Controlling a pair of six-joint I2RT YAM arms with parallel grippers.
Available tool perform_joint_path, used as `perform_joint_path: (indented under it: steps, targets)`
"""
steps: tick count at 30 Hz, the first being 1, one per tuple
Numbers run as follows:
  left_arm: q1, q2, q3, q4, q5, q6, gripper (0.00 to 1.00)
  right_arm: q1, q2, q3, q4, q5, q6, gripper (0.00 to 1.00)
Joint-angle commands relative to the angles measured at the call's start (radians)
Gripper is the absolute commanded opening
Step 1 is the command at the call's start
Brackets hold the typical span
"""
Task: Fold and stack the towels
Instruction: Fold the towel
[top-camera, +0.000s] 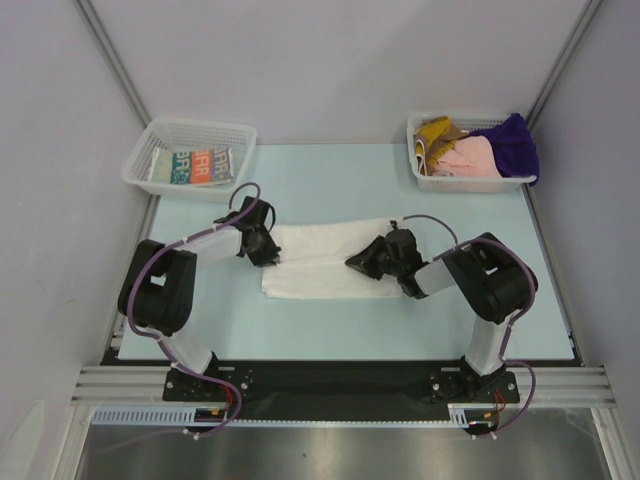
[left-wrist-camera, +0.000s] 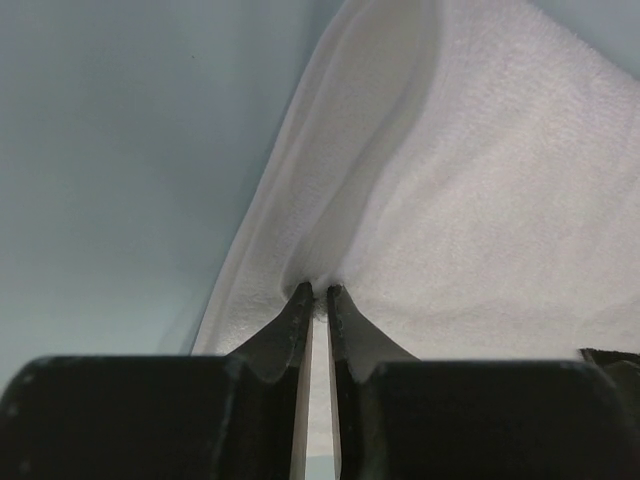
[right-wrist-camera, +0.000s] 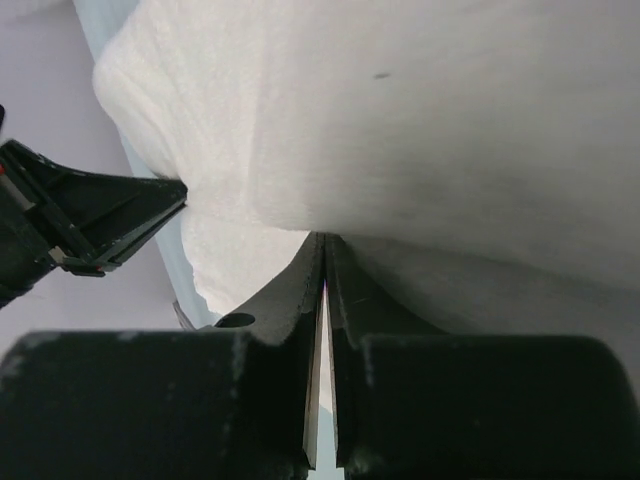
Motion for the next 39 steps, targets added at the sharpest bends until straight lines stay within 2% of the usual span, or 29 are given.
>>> perform_joint_path:
  steps: [1, 7, 9, 12, 14, 17, 19, 23, 28, 34, 39]
  targets:
    - [0.021, 0.084, -0.041, 0.04, -0.013, 0.0, 0.12, -0.067, -0.071, -0.091, 0.104, 0.029, 0.024, 0.06]
    - [0.029, 0.089, -0.037, 0.048, -0.01, 0.011, 0.11, -0.201, -0.17, -0.226, 0.2, -0.044, 0.056, 0.06]
    - [0.029, 0.092, -0.027, 0.048, -0.007, 0.018, 0.1, -0.167, -0.257, -0.228, 0.174, -0.035, 0.042, 0.07]
    - [0.029, 0.092, -0.021, 0.043, -0.006, 0.025, 0.09, -0.056, -0.345, -0.106, 0.021, 0.049, -0.015, 0.09]
    - [0.029, 0.089, -0.021, 0.04, -0.006, 0.029, 0.09, -0.014, -0.364, -0.05, 0.017, 0.083, -0.024, 0.09]
    - [0.029, 0.087, -0.024, 0.04, -0.003, 0.035, 0.09, 0.032, -0.286, 0.117, -0.035, 0.085, -0.018, 0.08]
    - [0.029, 0.09, -0.017, 0.037, -0.003, 0.038, 0.09, 0.04, -0.177, 0.195, -0.012, 0.065, 0.013, 0.08]
    - [0.029, 0.094, -0.012, 0.039, 0.005, 0.041, 0.09, 0.043, 0.023, 0.236, 0.162, 0.059, 0.132, 0.06]
    - [0.029, 0.097, -0.01, 0.033, -0.003, 0.052, 0.08, 0.04, 0.222, 0.225, 0.359, 0.068, 0.179, 0.05]
    - [0.03, 0.1, -0.01, 0.033, 0.004, 0.049, 0.09, 0.028, 0.211, 0.096, 0.469, 0.123, 0.197, 0.05]
    - [0.044, 0.097, -0.012, 0.034, 0.014, 0.051, 0.09, -0.079, 0.153, -0.078, 0.551, 0.122, 0.228, 0.05]
